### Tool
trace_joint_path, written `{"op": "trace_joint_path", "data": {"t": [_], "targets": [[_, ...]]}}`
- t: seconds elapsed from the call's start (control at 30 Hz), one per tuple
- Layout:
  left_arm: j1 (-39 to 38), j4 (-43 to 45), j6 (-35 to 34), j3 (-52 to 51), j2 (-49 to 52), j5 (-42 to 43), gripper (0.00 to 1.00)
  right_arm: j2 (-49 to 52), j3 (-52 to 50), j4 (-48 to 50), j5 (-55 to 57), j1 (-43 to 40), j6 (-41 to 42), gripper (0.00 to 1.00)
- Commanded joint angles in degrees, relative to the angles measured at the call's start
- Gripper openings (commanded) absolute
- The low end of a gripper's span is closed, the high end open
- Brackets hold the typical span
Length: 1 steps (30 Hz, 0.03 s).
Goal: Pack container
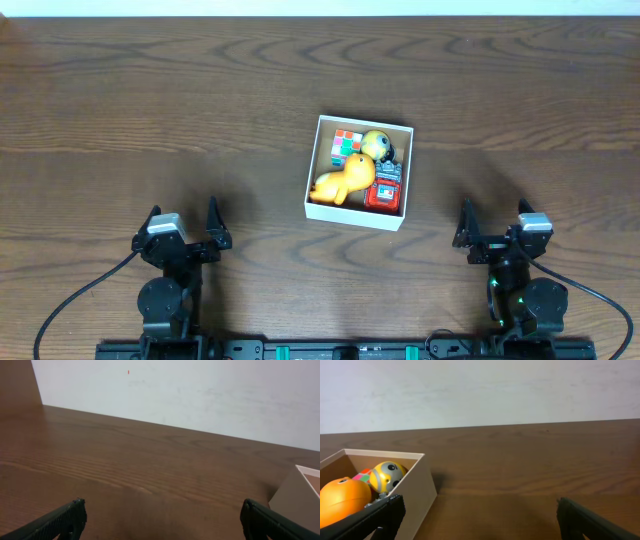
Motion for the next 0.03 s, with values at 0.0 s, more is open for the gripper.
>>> {"op": "trace_joint_path", "data": {"t": [0.0], "targets": [[0.31, -1.88, -0.50, -1.33, -0.39, 0.39, 0.98, -0.37, -0.28, 0.00, -0.37, -0.44, -0.22, 0.99]]}}
